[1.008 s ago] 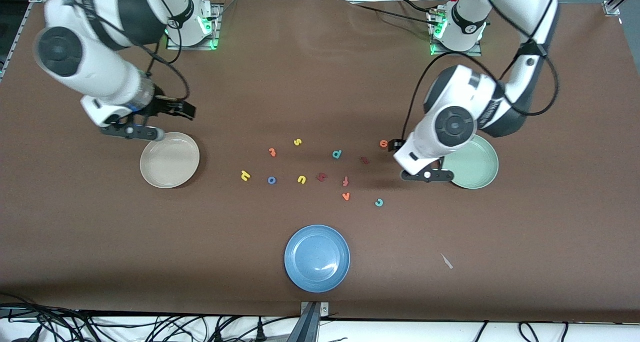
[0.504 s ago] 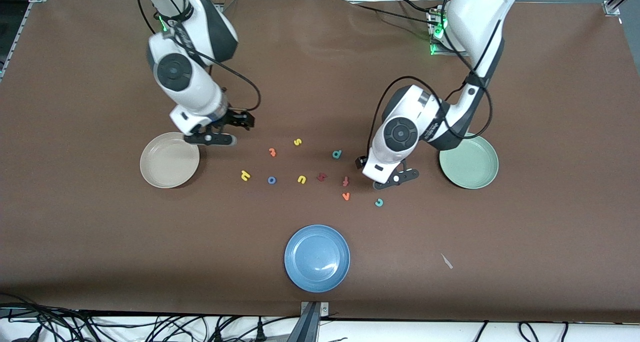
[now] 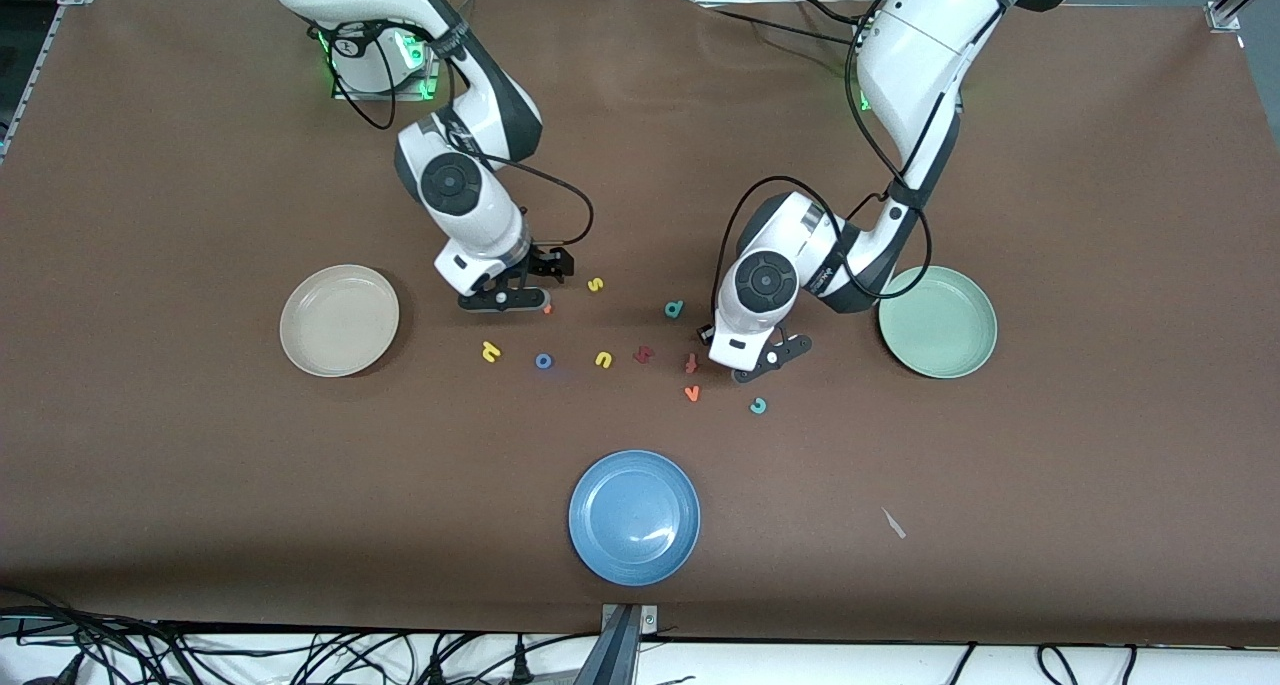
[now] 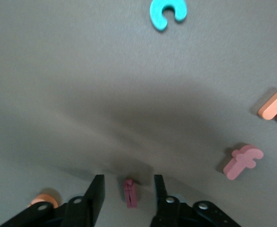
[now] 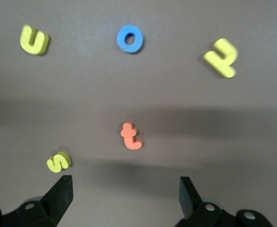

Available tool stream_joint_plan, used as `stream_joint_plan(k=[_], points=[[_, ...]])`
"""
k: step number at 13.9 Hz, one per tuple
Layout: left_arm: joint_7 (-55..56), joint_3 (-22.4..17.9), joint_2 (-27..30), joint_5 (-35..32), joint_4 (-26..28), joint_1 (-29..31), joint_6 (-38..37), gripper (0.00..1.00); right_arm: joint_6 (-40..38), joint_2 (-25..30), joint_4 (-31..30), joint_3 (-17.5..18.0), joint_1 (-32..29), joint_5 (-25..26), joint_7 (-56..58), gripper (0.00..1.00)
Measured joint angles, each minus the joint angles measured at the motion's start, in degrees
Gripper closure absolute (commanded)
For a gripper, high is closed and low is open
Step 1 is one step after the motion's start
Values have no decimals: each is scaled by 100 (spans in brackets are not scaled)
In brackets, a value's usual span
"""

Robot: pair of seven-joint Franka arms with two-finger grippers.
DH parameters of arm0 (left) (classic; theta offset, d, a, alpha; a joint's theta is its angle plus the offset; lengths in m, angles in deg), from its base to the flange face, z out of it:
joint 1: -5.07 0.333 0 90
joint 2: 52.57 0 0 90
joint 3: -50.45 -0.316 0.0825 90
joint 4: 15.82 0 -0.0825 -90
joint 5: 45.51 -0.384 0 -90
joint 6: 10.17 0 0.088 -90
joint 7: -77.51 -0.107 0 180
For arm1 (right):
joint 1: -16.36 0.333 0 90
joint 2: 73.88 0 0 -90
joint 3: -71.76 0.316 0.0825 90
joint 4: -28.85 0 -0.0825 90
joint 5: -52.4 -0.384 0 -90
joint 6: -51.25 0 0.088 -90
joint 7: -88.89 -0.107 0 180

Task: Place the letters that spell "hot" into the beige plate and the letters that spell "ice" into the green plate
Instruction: 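Grasp the pink i with the left gripper while the right gripper grasps t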

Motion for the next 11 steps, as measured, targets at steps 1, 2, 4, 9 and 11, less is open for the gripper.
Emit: stream_joint_plan(k=[1,2,4,9,11], points=[[96,0,-5,0,8,-41,-4,59,75,-117,10,-3,39,176,-44,0],[179,0,-9,2,22,-86,-6,63,118,-207,28,-7,50,331,-52,0],[270,1,-14,2,51,-150,-10,66,127,-330,104,-28,47,617,0,0],[278,-4,-16,3,67,-157,-11,100,126,-746,524,-56,46,808,238,7],[276,-19,-14,3,65,-154,-13,100,126,-897,696,-57,46,816,286,15]])
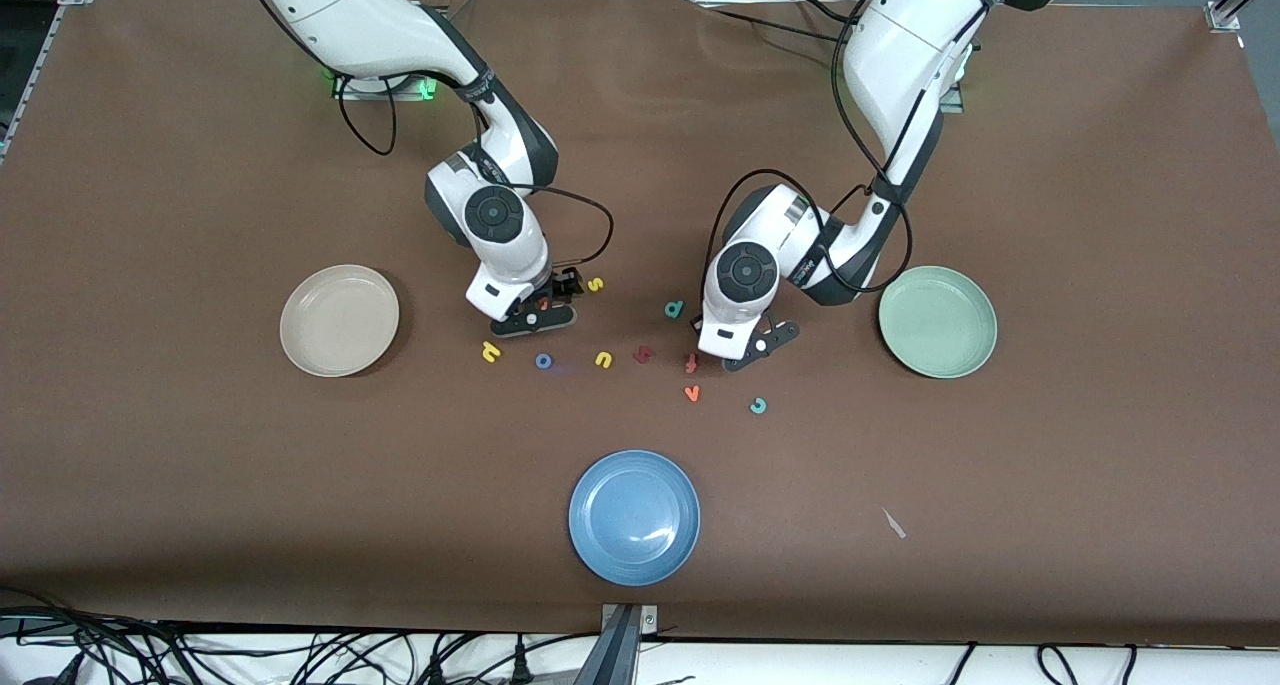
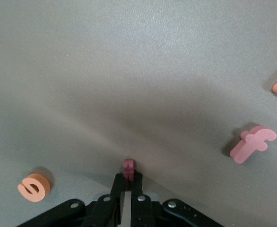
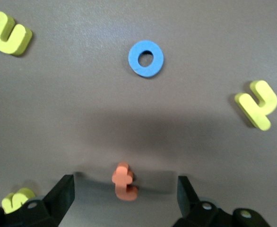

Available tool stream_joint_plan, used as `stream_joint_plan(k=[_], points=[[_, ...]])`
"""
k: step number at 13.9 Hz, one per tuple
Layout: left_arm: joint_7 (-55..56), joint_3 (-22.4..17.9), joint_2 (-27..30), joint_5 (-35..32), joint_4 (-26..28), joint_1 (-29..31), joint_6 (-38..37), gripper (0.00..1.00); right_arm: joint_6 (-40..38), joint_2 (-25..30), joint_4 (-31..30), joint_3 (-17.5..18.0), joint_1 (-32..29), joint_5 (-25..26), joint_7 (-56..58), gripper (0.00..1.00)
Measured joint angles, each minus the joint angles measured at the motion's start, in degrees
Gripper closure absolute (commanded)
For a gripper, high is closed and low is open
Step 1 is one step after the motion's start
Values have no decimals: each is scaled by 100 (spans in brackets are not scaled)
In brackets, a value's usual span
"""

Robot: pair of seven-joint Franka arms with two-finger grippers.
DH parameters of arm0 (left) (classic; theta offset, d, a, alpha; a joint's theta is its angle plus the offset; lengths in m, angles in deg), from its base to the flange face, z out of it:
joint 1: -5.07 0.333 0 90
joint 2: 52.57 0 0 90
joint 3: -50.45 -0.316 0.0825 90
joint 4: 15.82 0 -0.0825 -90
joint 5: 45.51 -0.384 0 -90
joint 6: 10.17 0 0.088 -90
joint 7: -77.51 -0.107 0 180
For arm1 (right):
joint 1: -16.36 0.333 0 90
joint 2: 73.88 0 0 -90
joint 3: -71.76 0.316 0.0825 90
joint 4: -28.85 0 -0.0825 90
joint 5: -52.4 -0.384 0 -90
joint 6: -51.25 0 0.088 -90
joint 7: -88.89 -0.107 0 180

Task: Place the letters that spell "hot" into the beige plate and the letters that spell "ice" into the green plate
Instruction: 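Grasp the pink i with the left gripper while the right gripper grasps t, then drop the pink i on the green plate while the right gripper lifts t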

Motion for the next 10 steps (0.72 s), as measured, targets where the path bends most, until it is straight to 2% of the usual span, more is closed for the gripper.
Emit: stream_joint_plan(k=[2,5,10], points=[[-4,-26,32,-2,-36,40,-92,100,-4,-39,61,-1,0,4,22,28],[-665,-85,254,-16,-161,311,-755,100,-65,-38,73,-9,-3,6,126,30],[-2232,-107,632,-18,-184,1079,-1810,100,-337,-31,131,-10,-7,6,185,45]])
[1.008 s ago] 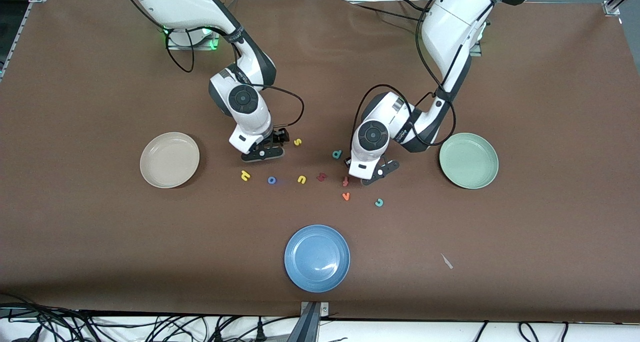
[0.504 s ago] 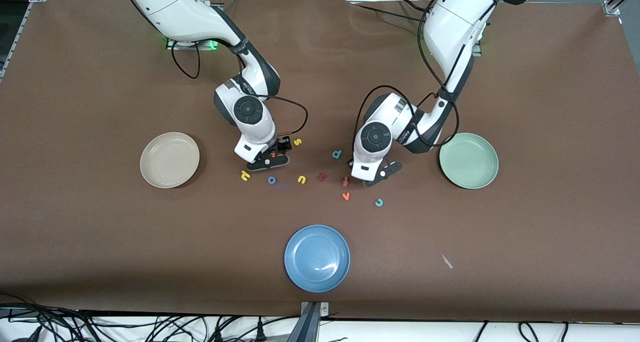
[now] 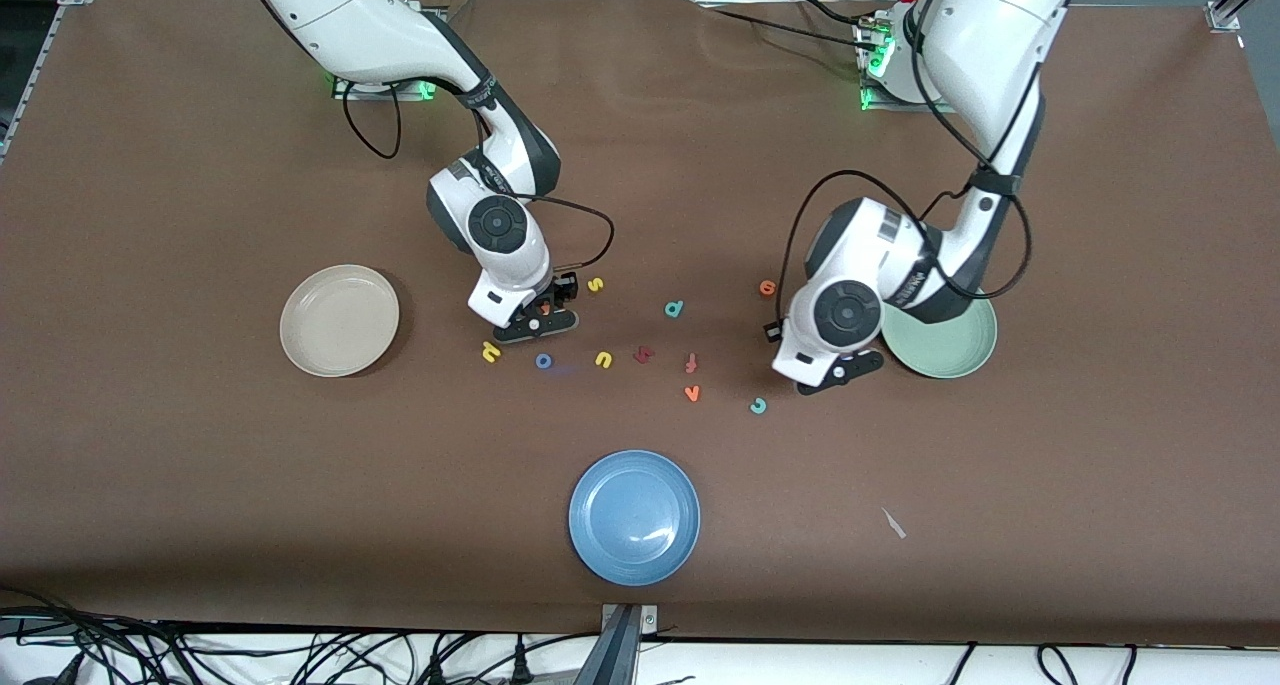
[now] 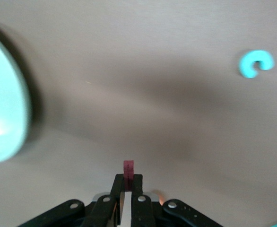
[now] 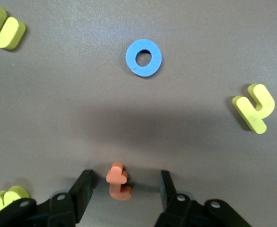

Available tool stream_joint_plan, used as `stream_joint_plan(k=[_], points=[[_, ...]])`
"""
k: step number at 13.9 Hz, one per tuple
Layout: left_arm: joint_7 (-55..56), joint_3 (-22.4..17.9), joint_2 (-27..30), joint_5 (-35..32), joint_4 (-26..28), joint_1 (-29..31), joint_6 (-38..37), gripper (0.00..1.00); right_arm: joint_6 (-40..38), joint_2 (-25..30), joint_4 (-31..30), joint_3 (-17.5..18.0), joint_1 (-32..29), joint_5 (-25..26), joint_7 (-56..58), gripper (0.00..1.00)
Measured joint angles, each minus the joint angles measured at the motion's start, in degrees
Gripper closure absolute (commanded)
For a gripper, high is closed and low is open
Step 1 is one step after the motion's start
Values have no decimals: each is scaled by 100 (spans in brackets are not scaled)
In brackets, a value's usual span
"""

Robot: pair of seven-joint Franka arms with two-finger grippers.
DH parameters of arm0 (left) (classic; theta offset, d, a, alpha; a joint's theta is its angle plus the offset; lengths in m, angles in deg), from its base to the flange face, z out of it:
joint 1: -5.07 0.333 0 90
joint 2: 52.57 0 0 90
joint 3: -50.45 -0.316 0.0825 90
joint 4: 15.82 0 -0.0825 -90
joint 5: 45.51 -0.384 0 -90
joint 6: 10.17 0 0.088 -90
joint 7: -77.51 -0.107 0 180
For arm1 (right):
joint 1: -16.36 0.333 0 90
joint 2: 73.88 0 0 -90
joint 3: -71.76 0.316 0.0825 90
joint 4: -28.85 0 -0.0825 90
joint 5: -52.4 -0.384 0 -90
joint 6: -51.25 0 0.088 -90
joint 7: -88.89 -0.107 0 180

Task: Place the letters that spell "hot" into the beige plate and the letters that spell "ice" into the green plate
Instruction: 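Drop the pink i on the green plate while the right gripper lifts t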

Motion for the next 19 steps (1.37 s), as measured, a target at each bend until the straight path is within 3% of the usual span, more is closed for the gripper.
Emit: stream_joint_plan(k=[5,10,11,12,13,16,19], points=[[-1349,-31,47,-2,32,911,-678,100,-93,23,21,3,0,0,19,57],[-2258,-38,44,-3,198,1682,-843,100,-109,22,60,2,-1,0,16,88],[-2285,-36,41,-43,237,1724,-843,93,-110,23,62,2,-1,0,15,93],[-2286,-34,37,-181,269,1743,-843,41,-116,23,67,3,0,-1,8,97],[-2286,-34,32,-290,275,1747,-841,1,-118,23,68,2,1,-1,8,99],[-2287,8,38,-354,239,1729,-834,0,-162,22,140,2,0,-1,8,100],[-2285,256,58,-354,-41,1645,-827,0,-1023,48,653,-19,-10,-4,-5,100]])
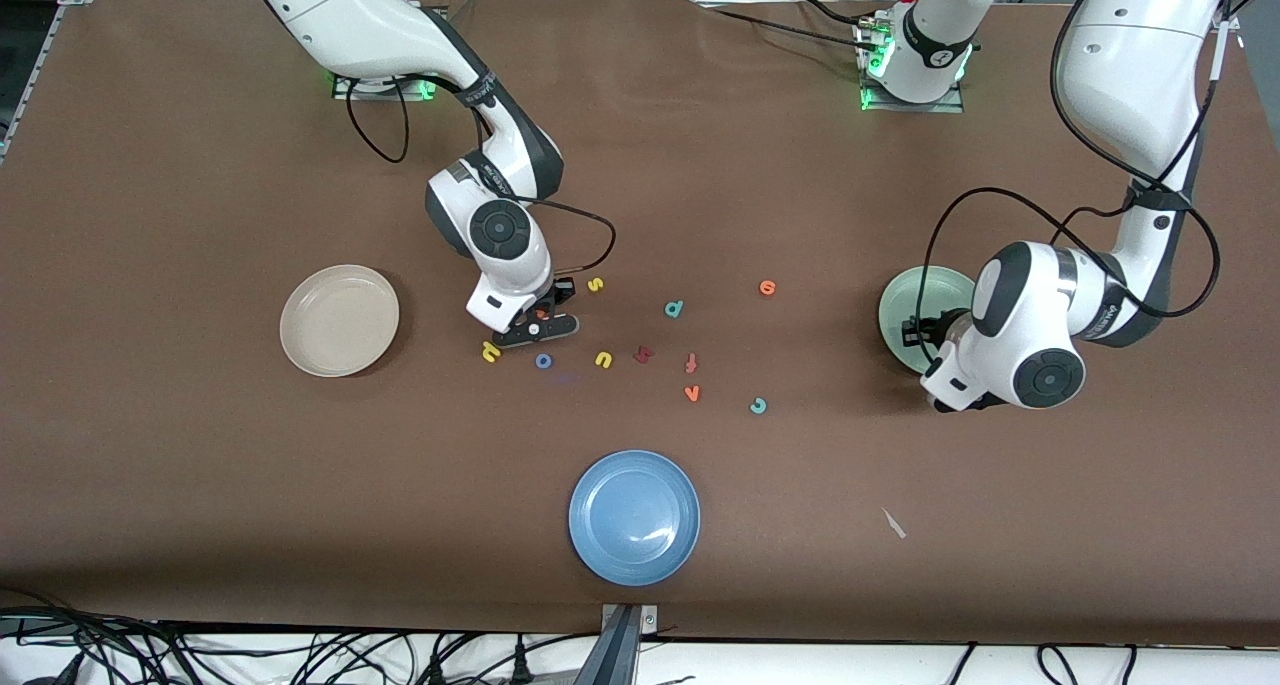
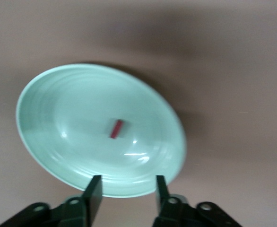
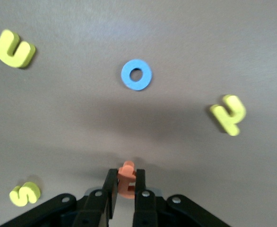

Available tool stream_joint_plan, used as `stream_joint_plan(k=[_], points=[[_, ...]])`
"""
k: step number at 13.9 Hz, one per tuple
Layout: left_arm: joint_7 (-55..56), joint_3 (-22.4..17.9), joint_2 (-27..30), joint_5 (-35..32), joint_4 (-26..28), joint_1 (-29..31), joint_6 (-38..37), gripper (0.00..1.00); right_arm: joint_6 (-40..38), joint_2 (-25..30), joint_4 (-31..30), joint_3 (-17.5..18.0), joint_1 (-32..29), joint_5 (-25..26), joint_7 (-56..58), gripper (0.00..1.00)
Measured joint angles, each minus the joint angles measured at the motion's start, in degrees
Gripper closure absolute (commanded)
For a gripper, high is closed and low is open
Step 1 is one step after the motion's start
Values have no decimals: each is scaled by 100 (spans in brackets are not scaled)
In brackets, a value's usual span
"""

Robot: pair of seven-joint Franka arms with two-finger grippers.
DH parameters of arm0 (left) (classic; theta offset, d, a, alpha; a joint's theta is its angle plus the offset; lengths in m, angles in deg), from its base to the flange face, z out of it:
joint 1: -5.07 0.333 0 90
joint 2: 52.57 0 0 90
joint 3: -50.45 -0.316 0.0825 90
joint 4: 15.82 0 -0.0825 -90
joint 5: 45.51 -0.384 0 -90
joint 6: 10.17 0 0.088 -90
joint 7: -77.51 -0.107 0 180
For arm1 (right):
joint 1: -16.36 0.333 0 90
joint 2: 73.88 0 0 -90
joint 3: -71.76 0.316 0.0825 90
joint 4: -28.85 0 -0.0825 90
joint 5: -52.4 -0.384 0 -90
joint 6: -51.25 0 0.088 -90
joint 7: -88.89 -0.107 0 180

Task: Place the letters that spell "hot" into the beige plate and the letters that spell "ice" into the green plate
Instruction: 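Drop the pink i on the green plate while the right gripper lifts t, then carry the orange t to the beige plate while the left gripper reaches c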

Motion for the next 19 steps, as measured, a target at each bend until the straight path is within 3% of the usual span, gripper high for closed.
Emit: stream_joint_plan(k=[3,8,11,15,16,18,19], points=[[63,450,13,1,-505,-261,10,0,-677,220,370,-263,-38,-7,0,100],[1154,518,-246,1,-1038,-1226,711,0,-804,656,-19,-928,-124,-42,581,100],[1067,517,-574,-1,-1085,-1353,1600,0,-800,1077,-598,-1718,-128,-514,1865,100],[-364,505,-1006,-44,-1097,-1429,2402,0,-790,1379,-1142,-2780,-184,-1393,3427,97],[-739,496,-1091,-189,-1100,-1430,2599,1,-751,1378,-1207,-2872,-223,-1419,3518,92],[-1223,477,-1246,-745,-1106,-1428,2890,7,-538,1333,-1289,-2891,-296,-1431,3532,64],[-1337,466,-1325,-1033,-1111,-1425,2979,11,-461,1282,-1297,-2891,-319,-1501,3532,43]])
